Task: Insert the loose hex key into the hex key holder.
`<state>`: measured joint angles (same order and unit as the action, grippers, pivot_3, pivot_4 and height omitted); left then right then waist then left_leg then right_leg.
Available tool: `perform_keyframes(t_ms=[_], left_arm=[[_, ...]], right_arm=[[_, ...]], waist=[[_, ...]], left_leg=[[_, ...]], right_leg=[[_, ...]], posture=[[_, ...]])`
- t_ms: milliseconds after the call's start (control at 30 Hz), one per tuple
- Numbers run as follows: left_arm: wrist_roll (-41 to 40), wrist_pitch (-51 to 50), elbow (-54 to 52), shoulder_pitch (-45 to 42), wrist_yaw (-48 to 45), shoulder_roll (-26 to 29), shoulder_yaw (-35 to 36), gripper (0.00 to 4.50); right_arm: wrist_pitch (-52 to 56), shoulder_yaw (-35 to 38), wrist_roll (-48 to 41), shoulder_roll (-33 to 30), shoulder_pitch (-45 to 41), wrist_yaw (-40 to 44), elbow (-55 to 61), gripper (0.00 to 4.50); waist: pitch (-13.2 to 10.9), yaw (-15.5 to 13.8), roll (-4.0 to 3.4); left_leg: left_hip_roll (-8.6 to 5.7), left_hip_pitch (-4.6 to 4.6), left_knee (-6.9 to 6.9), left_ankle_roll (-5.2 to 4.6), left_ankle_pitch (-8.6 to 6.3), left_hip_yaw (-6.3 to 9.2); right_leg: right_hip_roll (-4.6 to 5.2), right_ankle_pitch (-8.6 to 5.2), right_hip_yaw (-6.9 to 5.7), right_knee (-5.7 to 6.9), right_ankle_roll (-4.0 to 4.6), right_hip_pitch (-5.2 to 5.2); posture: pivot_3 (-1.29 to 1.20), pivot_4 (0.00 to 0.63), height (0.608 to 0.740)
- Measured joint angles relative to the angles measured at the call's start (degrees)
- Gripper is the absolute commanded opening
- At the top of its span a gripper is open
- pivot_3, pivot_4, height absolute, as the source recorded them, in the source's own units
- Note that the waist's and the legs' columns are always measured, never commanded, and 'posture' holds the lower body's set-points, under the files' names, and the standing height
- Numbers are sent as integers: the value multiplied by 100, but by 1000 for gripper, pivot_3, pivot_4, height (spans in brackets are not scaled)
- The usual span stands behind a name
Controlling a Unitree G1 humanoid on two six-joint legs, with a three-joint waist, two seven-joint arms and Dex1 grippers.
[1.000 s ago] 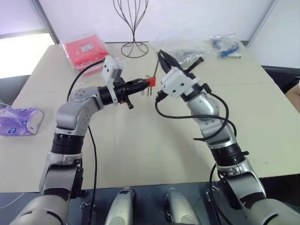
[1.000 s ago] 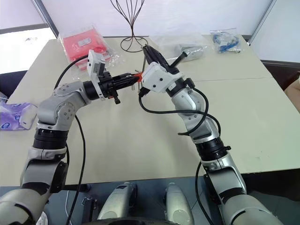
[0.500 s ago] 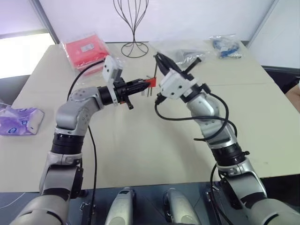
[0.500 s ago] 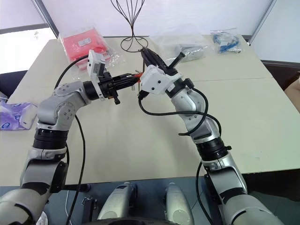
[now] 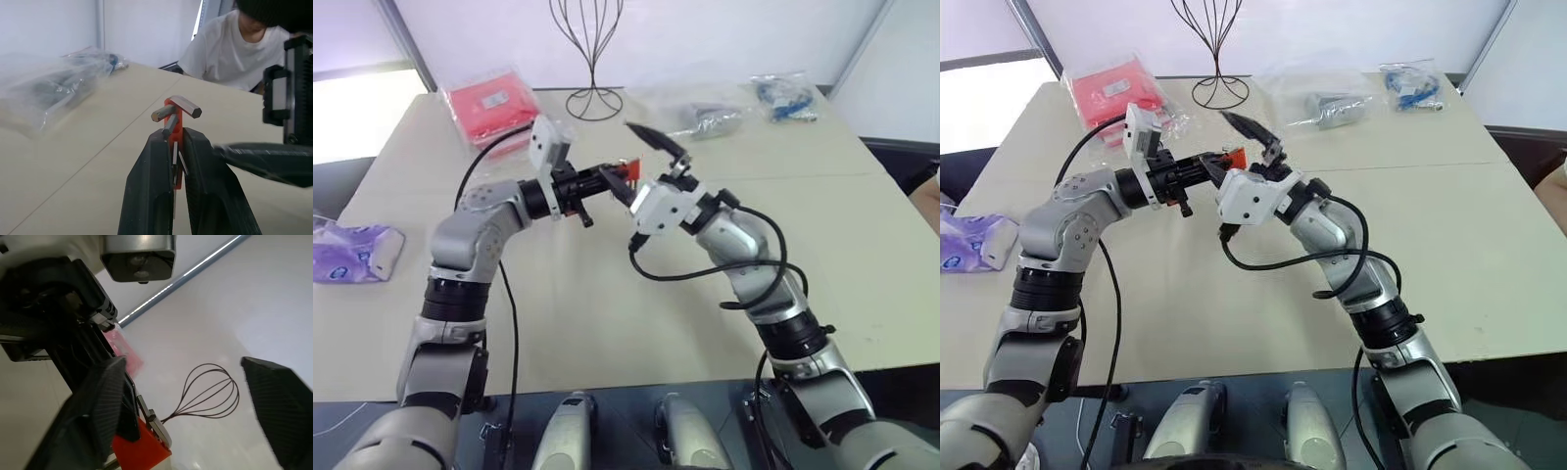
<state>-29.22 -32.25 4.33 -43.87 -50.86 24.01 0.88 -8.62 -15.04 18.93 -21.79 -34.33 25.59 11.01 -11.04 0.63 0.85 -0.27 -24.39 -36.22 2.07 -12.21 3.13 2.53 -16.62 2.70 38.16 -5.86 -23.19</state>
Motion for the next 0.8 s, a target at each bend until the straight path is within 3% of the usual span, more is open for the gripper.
perform_keyframes(t_ms=[400,600,800], left_arm=[[-87,-264,2,-43,-106,-190,-61,0],[-118,-480,-7,184,-234,-688,-692,0],[5,-473,721,81,-32,-1565,-922,0]], right_arm=[[1507,1485,-1150,-1769,2696,1469,1667,4190],[2033,2413,-1698,-2510,2856,1953,1989,4190],[2246,2723,-1915,-2741,2872,2087,2109,4190]], waist=[[0,17,0],[0,6,0],[0,-7,1]], left_leg=[[-3,7,-5,-1,0,0],[-3,34,-4,-1,0,0],[-9,34,-9,-1,0,-1]], right_leg=[[-3,-1,-3,-2,1,14],[-3,-2,-4,-7,1,46],[-1,-2,-5,-7,0,50]], posture=[[0,150,740],[0,150,740],[0,150,740]])
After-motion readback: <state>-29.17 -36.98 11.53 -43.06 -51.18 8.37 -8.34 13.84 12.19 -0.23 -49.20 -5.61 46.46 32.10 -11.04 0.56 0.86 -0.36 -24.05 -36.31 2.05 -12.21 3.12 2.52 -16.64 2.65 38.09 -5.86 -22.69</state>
